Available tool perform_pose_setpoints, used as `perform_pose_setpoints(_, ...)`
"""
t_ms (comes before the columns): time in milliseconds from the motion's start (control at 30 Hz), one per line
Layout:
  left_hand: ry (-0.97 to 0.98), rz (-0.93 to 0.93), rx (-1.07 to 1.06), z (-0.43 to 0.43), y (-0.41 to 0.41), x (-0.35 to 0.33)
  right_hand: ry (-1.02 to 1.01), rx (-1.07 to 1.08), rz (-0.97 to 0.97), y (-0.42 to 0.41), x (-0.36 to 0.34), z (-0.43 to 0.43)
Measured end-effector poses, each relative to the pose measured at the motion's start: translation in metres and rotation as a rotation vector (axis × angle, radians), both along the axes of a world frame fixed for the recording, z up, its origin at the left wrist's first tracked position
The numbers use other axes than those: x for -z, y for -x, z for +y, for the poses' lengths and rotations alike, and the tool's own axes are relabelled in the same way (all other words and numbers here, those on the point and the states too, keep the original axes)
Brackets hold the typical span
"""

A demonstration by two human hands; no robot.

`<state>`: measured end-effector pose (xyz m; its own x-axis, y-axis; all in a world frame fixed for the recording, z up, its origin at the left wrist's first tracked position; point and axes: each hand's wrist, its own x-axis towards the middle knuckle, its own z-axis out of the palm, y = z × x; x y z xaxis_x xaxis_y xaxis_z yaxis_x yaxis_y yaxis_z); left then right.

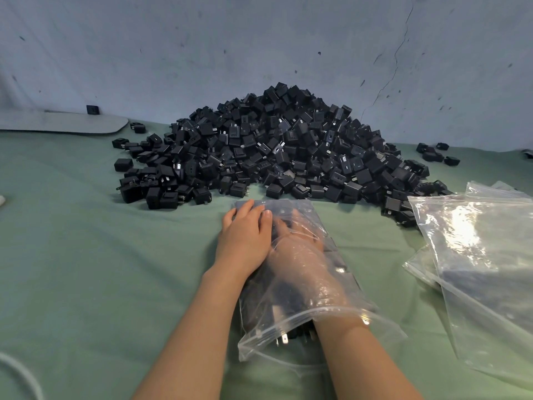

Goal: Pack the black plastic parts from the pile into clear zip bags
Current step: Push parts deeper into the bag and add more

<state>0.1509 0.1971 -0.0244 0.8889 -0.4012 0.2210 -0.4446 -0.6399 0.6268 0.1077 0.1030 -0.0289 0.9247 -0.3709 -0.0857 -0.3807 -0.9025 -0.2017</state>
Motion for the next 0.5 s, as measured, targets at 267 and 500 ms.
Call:
perform_pose_setpoints(267, -0.006, 0.001, -0.001, -0.0011, 0.0000, -0.0001, -0.025, 0.045, 0.101, -0.0058, -0.0076, 0.0006)
perform_pose_setpoints(500, 0.006, 0.013, 0.009, -0.0015, -0.0003, 0.0017, -0.016, 0.047, 0.100, -0.0073, -0.0040, -0.0008)
